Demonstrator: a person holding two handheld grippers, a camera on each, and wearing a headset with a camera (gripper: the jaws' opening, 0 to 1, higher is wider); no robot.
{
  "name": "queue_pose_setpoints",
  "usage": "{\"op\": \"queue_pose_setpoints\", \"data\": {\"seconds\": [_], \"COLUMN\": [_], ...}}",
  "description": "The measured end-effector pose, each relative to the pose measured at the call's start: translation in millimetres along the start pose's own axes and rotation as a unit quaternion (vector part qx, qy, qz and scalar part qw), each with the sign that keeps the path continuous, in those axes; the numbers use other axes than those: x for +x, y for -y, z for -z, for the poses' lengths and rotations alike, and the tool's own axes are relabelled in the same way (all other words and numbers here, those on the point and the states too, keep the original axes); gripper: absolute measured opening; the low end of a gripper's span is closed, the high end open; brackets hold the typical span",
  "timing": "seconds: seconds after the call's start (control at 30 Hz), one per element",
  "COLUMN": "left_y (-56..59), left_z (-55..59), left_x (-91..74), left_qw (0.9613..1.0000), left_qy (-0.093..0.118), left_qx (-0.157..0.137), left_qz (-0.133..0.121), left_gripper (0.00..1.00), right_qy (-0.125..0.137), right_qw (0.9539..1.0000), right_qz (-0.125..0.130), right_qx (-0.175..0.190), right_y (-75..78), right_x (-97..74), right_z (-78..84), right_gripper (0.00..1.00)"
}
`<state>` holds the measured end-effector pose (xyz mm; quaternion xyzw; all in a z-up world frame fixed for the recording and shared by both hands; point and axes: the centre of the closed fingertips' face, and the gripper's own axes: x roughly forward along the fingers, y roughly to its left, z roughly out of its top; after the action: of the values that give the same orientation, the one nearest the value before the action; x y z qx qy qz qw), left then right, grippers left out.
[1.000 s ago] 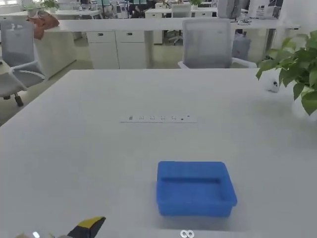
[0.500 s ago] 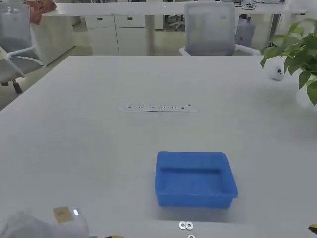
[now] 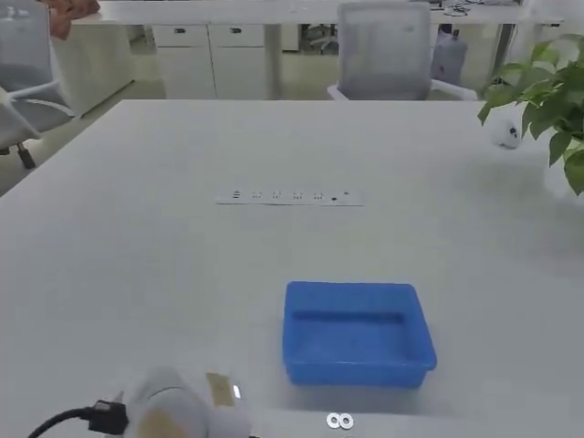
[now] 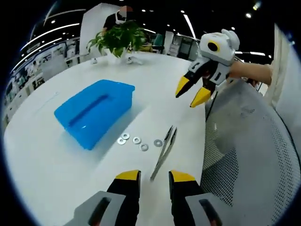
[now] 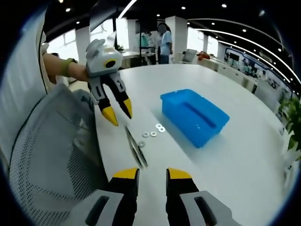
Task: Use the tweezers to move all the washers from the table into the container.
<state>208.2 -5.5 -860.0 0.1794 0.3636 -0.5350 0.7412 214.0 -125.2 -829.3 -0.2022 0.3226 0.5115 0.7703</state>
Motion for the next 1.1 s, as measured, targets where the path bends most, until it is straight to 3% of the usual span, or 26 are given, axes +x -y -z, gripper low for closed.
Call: {"op": "queue_pose_setpoints", "data": {"seconds": [0.13, 0.4, 0.47, 0.7, 0.93, 1.1], "left_y": [0.1, -0.5, -3.1, 0.9, 7.8, 17.3], "left_z": [7.4, 5.0, 4.1, 5.0, -14.8, -38.8], "left_x": [7.2, 10.6, 11.3, 10.7, -6.0, -19.9], "left_qw": [0.9981, 0.9946, 0.9923, 0.9897, 0.9875, 0.9847], "left_qy": [-0.038, -0.052, -0.052, -0.059, -0.040, -0.019], "left_qx": [0.049, 0.090, 0.112, 0.130, 0.152, 0.172], "left_qz": [0.003, 0.006, -0.002, 0.009, 0.016, 0.020], "left_gripper": [0.17, 0.04, 0.00, 0.00, 0.00, 0.00], "right_qy": [-0.010, -0.032, -0.039, -0.047, -0.046, -0.044], "right_qw": [0.9996, 0.9973, 0.9962, 0.9937, 0.9929, 0.9922], "right_qz": [-0.021, -0.046, -0.052, -0.067, -0.070, -0.071], "right_qx": [-0.016, -0.047, -0.057, -0.077, -0.085, -0.093], "right_y": [-7.6, -15.5, -17.1, -20.3, -22.0, -25.1], "right_x": [10.3, 26.7, 30.6, 40.8, 43.7, 42.9], "right_z": [-1.5, -1.9, -1.6, -3.6, -5.4, -6.5], "right_gripper": [0.18, 0.17, 0.17, 0.17, 0.17, 0.17]}}
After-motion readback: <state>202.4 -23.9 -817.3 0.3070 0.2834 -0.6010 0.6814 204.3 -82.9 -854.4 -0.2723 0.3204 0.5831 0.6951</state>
